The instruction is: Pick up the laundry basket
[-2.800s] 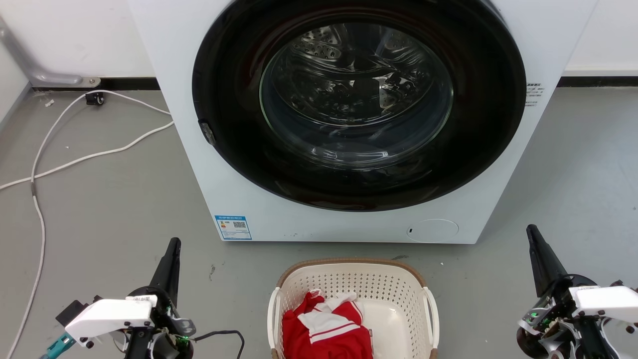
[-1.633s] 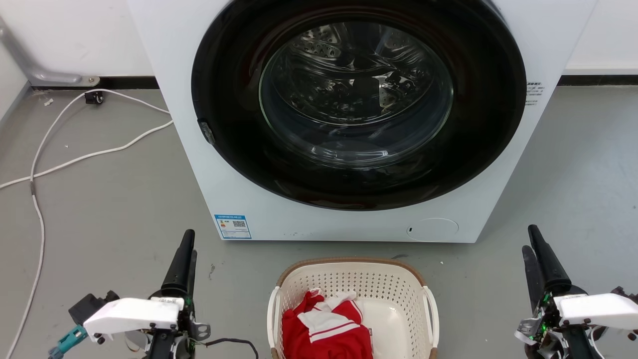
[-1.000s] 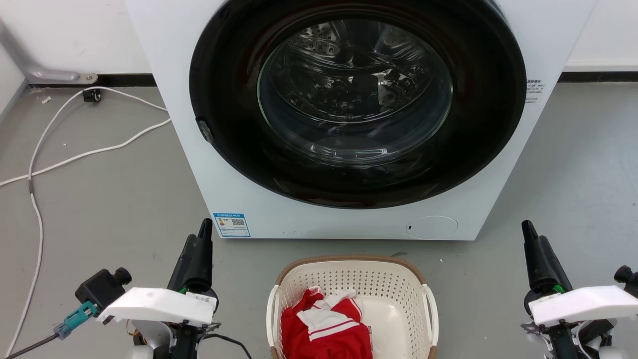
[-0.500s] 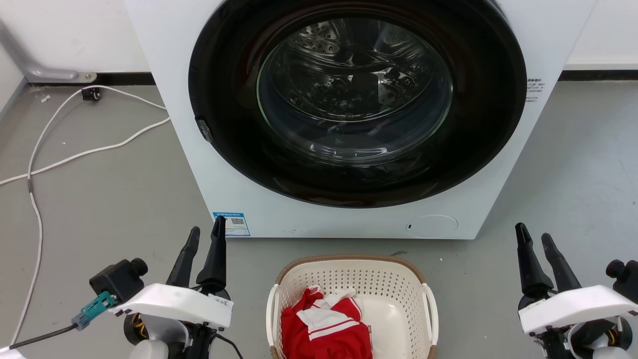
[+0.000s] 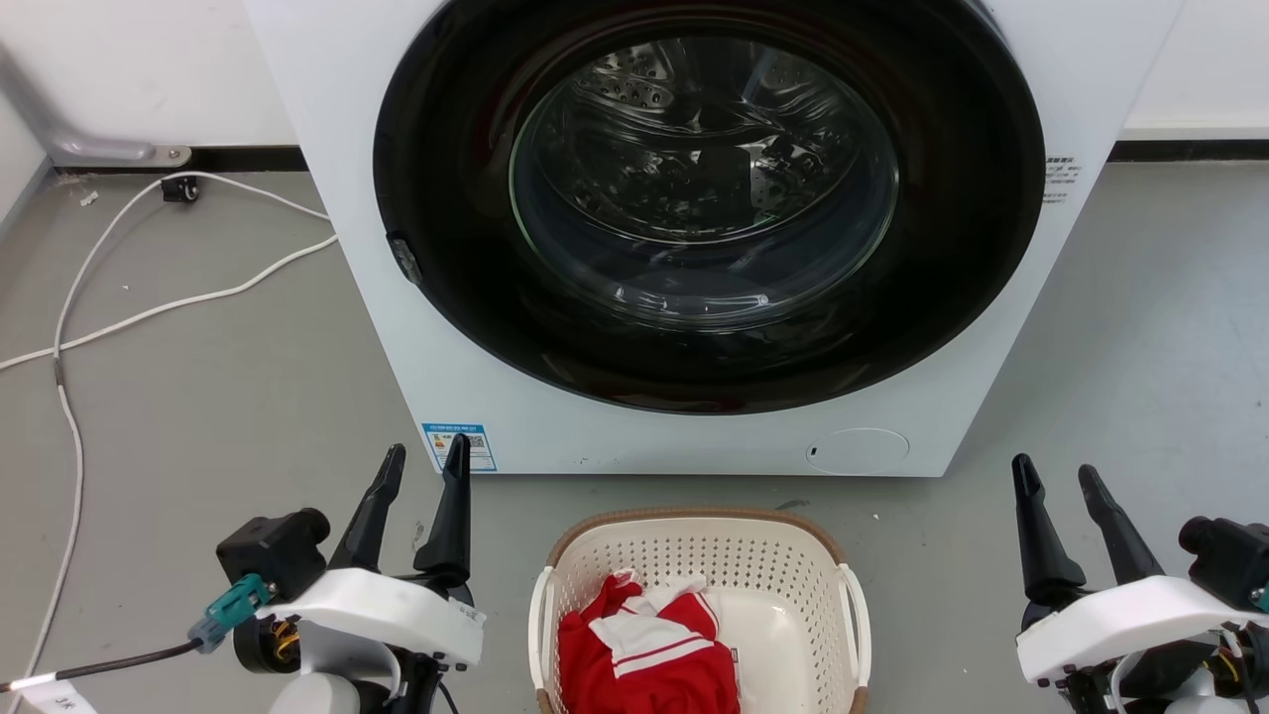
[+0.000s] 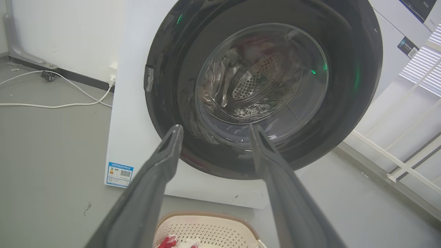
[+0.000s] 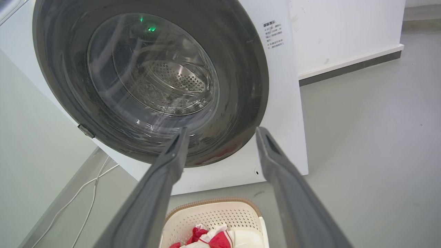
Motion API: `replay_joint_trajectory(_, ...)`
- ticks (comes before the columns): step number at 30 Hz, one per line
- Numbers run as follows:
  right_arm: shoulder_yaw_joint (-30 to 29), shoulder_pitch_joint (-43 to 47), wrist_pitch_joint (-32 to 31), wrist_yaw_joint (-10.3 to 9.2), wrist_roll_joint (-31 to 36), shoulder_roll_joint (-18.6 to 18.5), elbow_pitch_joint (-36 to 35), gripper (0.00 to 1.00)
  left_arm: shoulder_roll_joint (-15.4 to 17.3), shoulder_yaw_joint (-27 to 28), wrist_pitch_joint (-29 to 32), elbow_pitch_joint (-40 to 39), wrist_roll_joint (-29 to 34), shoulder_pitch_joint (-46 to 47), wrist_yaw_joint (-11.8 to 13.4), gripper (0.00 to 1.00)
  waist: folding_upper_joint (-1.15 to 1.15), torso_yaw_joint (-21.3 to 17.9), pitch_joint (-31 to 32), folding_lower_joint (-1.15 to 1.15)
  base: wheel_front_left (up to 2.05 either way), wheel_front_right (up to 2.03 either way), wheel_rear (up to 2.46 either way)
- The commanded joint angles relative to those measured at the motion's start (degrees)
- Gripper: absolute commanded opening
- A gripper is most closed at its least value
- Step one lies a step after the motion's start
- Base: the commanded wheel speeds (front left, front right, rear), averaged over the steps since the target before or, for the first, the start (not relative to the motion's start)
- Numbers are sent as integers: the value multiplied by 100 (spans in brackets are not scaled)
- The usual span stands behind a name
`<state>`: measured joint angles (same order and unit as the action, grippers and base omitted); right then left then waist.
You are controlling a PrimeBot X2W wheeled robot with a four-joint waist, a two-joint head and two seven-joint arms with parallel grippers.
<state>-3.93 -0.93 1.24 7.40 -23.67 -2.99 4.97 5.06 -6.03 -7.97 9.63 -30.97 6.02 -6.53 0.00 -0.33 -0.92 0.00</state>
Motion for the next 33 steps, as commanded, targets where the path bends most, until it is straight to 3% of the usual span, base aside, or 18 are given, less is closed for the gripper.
replay_joint_trajectory(1, 11, 6, 44, 9, 213, -2, -99, 100, 58, -42, -61, -38, 189, 116, 14, 100, 0, 0, 4, 0, 0, 0, 0)
replay_joint_trajectory(33, 140, 159, 359, 12, 1723, 10, -282, 100, 124, -322, -478, 162, 1772, 119, 121, 100, 0, 6, -27, 0, 0, 0, 0)
